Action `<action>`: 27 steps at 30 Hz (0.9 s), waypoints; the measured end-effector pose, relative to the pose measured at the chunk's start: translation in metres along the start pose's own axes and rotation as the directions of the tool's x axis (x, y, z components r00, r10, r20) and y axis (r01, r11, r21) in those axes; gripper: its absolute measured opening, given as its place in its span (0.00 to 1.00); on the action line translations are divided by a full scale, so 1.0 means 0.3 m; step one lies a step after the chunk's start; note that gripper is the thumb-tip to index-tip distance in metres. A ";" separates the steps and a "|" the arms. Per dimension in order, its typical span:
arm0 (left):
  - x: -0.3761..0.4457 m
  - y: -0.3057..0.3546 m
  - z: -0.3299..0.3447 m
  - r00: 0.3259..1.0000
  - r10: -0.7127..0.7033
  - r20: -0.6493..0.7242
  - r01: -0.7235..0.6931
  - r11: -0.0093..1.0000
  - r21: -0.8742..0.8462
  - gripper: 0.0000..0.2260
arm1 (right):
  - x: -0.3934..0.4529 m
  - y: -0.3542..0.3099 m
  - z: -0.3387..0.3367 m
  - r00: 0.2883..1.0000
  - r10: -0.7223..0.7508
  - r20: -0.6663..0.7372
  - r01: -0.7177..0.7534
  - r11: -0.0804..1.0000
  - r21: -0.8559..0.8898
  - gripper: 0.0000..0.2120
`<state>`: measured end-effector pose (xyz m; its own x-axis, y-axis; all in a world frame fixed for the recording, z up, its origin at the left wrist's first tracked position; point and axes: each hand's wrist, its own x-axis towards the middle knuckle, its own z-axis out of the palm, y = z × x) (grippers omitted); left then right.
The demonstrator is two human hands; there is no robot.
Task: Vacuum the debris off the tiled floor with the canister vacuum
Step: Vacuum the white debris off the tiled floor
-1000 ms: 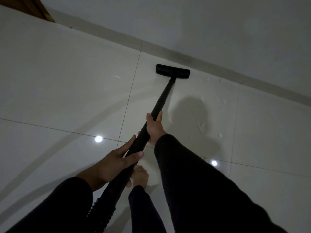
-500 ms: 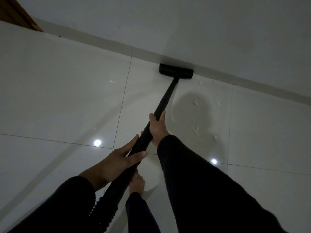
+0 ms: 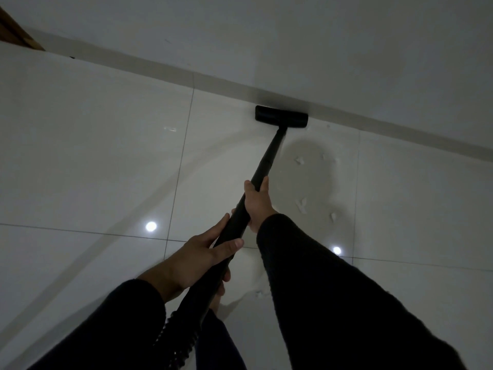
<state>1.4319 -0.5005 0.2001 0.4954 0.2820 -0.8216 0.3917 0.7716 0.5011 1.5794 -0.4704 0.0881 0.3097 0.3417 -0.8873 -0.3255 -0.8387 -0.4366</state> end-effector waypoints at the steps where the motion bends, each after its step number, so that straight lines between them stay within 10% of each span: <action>1: 0.001 0.006 0.010 1.000 0.004 0.008 -0.004 1.000 0.008 0.32 | -0.002 -0.006 -0.015 1.000 -0.004 -0.005 0.004 1.000 0.003 0.33; 27: -0.174 -0.335 0.176 0.986 0.077 0.148 -0.076 0.997 -0.009 0.31 | -0.241 0.346 -0.160 0.998 -0.010 -0.066 0.017 0.993 0.116 0.32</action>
<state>1.4076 -0.6229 0.2071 0.6330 0.2534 -0.7315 0.3457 0.7529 0.5600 1.5661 -0.6025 0.1142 0.3709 0.3211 -0.8714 -0.4218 -0.7777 -0.4662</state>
